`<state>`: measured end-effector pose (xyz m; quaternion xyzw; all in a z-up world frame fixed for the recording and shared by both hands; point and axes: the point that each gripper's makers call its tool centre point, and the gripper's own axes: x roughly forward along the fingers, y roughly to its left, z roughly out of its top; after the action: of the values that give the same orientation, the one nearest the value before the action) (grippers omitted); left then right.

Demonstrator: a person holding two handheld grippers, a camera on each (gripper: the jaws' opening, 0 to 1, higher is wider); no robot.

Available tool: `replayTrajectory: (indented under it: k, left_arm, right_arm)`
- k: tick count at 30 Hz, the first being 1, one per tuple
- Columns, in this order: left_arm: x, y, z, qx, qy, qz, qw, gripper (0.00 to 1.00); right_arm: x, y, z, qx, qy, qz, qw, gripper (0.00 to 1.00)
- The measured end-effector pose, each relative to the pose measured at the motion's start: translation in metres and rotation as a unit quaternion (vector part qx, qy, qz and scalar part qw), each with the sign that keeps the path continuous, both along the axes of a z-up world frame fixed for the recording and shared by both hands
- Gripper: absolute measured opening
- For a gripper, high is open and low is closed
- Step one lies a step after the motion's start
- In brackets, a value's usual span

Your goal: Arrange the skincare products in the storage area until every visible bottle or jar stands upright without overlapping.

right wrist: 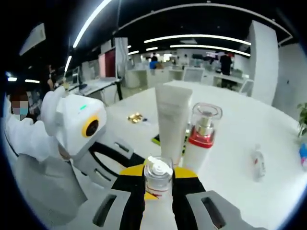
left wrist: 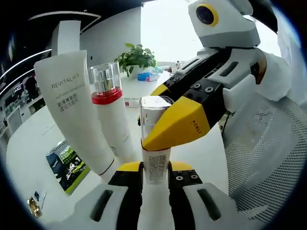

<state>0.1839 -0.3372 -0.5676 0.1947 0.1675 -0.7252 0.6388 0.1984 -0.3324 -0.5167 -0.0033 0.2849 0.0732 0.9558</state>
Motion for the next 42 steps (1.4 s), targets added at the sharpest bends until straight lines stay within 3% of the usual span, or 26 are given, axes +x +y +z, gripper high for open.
replayTrajectory:
  k: [5,8,15,19,24,28,33,42]
  left_arm:
    - [0.001,0.002,-0.008,0.012,-0.001,0.002,0.9999,0.15]
    - [0.003,0.002,-0.009,0.011,0.008,0.009,0.9999,0.15]
    - [0.008,0.001,-0.010,0.011,-0.004,0.016,0.9998,0.18]
    - [0.013,0.002,-0.009,0.014,-0.015,0.023,0.9995,0.22]
    - [0.009,0.002,-0.008,0.017,-0.040,0.014,0.9989,0.20]
    - [0.011,0.001,-0.007,0.014,-0.039,0.013,0.9990,0.17]
    - [0.015,0.001,-0.008,0.014,-0.036,0.021,0.9991,0.17]
    - [0.016,0.003,-0.009,0.018,-0.040,0.019,0.9989,0.20]
  right_arm:
    - [0.001,0.003,-0.009,-0.018,0.007,0.007,0.9998,0.12]
    - [0.001,0.003,-0.007,-0.033,0.002,0.012,0.9994,0.12]
    - [0.000,0.004,-0.006,-0.063,0.000,0.023,0.9977,0.12]
    - [0.000,0.005,-0.006,-0.066,-0.004,0.025,0.9975,0.12]
    - [0.002,0.006,-0.006,-0.072,-0.006,0.029,0.9970,0.13]
    - [0.004,0.005,-0.007,-0.073,-0.007,0.029,0.9969,0.18]
    - [0.006,0.004,-0.007,-0.056,-0.007,0.020,0.9982,0.18]
    - [0.005,0.001,-0.010,-0.057,-0.007,0.018,0.9982,0.18]
